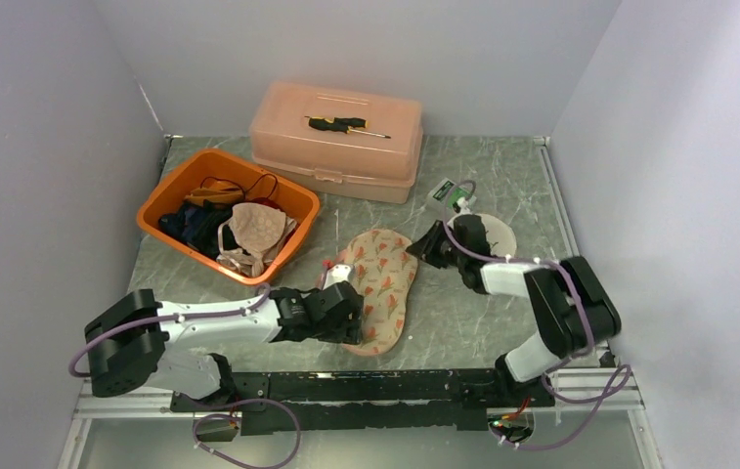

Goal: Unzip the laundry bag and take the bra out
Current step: Adjust the laundry bag at the center of the board.

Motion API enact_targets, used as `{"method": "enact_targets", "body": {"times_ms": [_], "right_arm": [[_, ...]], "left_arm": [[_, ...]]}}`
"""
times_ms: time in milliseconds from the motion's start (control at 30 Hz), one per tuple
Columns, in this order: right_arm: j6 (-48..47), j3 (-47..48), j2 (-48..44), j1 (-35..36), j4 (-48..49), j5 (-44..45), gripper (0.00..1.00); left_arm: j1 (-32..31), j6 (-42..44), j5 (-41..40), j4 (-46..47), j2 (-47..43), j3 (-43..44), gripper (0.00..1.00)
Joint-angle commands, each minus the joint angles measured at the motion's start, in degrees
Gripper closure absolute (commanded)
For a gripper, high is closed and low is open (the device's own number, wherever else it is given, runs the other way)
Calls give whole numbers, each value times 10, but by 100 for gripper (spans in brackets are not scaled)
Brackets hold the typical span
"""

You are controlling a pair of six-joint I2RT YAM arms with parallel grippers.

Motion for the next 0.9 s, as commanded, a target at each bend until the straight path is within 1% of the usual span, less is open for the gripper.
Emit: {"method": "enact_targets", "body": {"times_ms": [0, 167, 267, 333, 367, 467, 533, 633, 700, 767, 833, 867], "right_arm": [[3, -80, -110, 11, 1, 43, 78], [28, -183, -273, 32, -63, 106, 75], [55, -225, -370, 56, -117, 136, 74], [74, -248, -433, 74, -151, 155, 71], [85, -257, -470, 85, -164, 162, 67], [115, -268, -524, 130, -215, 189, 48], [124, -264, -550, 163, -249, 212, 38], [114, -235, -592, 178, -332, 252, 30], [97, -213, -619, 176, -374, 291, 27], [68, -179, -622, 167, -405, 320, 25], [37, -147, -605, 145, -418, 319, 25], [26, -134, -597, 138, -418, 317, 25]], "left_arm": [[33, 6, -31, -4, 26, 20, 28], [87, 37, -46, -15, 53, 55, 28], [124, 55, -61, -24, 72, 84, 25], [143, 65, -68, -24, 82, 106, 23], [153, 76, -65, -20, 87, 117, 22], [166, 101, -76, -29, 113, 168, 21], [168, 115, -105, -64, 128, 222, 18], [167, 123, -129, -111, 116, 264, 14], [161, 117, -127, -128, 83, 265, 11], [146, 107, -112, -143, 49, 262, 8], [111, 92, -112, -165, 25, 261, 7], [79, 79, -117, -179, 21, 263, 7]]}}
